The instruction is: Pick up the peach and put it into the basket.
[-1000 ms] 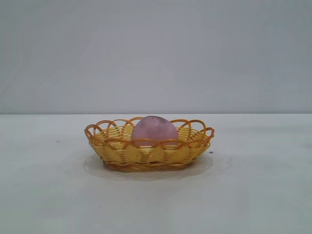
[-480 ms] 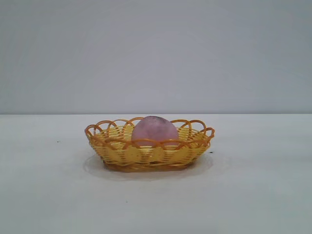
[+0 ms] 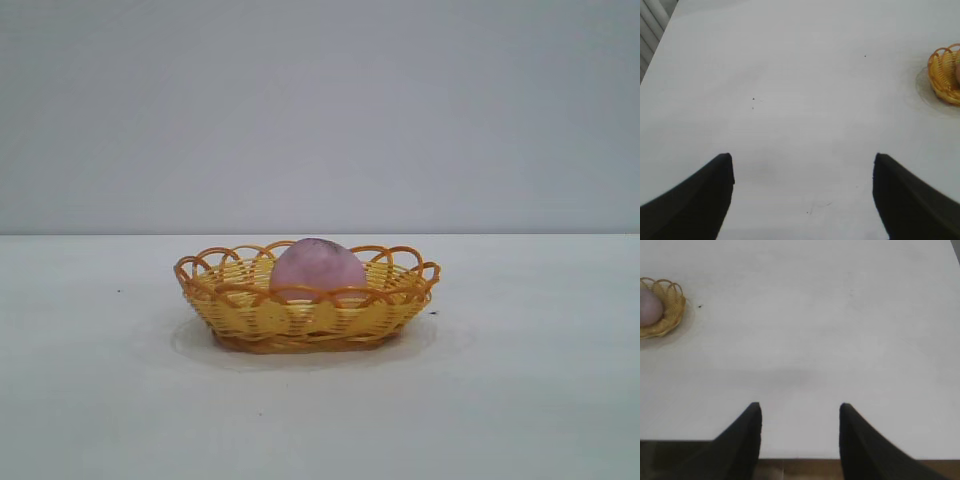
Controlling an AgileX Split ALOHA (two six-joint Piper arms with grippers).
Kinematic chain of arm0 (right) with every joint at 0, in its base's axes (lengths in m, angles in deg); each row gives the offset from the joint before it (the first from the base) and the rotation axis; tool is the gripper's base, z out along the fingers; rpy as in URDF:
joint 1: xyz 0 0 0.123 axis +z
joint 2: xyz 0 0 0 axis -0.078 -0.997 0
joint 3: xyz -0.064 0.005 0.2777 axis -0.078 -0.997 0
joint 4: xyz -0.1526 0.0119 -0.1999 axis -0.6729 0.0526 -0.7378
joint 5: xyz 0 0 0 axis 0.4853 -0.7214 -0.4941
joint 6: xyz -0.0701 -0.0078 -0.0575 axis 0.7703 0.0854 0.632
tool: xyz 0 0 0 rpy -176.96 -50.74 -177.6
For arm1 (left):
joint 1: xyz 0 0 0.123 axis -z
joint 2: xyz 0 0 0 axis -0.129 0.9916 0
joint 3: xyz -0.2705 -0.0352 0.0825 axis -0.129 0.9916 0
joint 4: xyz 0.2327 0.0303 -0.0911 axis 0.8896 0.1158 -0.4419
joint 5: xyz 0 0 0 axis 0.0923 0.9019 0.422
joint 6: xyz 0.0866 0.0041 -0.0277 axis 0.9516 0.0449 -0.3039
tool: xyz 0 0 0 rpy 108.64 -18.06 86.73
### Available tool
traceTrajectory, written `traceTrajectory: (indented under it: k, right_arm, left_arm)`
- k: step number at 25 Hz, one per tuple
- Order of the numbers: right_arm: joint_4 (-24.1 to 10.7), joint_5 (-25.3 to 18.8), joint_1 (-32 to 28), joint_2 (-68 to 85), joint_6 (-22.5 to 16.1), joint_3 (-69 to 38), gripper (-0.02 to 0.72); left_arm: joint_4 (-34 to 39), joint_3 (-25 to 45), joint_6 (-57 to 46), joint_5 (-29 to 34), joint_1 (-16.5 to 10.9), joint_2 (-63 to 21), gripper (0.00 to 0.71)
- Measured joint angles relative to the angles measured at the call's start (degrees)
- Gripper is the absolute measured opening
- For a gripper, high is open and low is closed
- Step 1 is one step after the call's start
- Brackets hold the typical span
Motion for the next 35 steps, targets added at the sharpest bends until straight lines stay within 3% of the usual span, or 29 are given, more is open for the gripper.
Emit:
traceTrajectory:
  k: [5,12,17,35]
  right_arm:
    - [1.2,1.2,0.0,6.7,2.4,-3.2,0.305]
    - [1.6,2.9,0.0,12.5,2.6,-6.8,0.305]
    - [2.9,6.9,0.0,12.5,2.6,-8.9,0.305]
    - [3.0,7.5,0.0,12.5,2.7,-9.0,0.305]
  left_arm:
    - [0.0,0.0,0.0,0.0,0.0,0.0,0.564]
    - [0.0,0.0,0.0,0.0,0.0,0.0,0.564]
    - [0.0,0.0,0.0,0.0,0.0,0.0,0.564]
    - [0.0,0.0,0.0,0.0,0.0,0.0,0.564]
